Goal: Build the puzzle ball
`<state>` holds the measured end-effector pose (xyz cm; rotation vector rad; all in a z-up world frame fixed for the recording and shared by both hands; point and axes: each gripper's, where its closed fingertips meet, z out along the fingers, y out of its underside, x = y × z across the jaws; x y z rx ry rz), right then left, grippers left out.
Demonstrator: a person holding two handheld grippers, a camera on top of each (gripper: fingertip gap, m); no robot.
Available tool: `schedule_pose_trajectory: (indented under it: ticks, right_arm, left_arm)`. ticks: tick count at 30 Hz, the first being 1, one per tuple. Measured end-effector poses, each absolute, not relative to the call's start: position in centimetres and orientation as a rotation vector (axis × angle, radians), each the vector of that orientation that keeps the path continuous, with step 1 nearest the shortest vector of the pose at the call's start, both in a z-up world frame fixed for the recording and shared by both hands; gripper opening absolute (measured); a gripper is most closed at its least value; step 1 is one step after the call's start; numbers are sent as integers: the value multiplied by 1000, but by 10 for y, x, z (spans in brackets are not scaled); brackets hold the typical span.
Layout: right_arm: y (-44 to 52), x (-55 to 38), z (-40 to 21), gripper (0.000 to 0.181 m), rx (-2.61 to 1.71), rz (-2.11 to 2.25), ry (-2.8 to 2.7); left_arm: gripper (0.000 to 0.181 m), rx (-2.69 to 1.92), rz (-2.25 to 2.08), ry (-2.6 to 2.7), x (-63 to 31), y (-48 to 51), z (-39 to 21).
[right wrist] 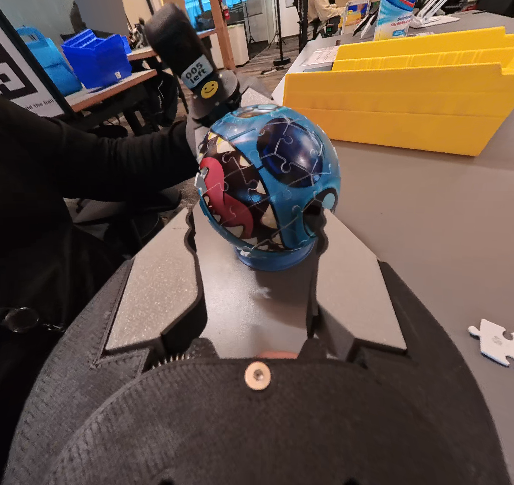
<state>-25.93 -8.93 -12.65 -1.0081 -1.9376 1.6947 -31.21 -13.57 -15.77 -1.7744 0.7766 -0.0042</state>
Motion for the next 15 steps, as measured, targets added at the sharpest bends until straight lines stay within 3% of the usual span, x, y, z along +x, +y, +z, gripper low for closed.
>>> schedule_pose_trajectory:
  ticks: [7, 15]
  right_arm:
    - [-84, -266, -126, 74, -1113, 1713, -1905]
    - [-88, -278, -117, 74, -1339, 1779, -1840]
  left_arm:
    - [102, -1789, 34, 762, -312, -129, -160]
    - [106, -1833, -179, 623, -313, -134, -153]
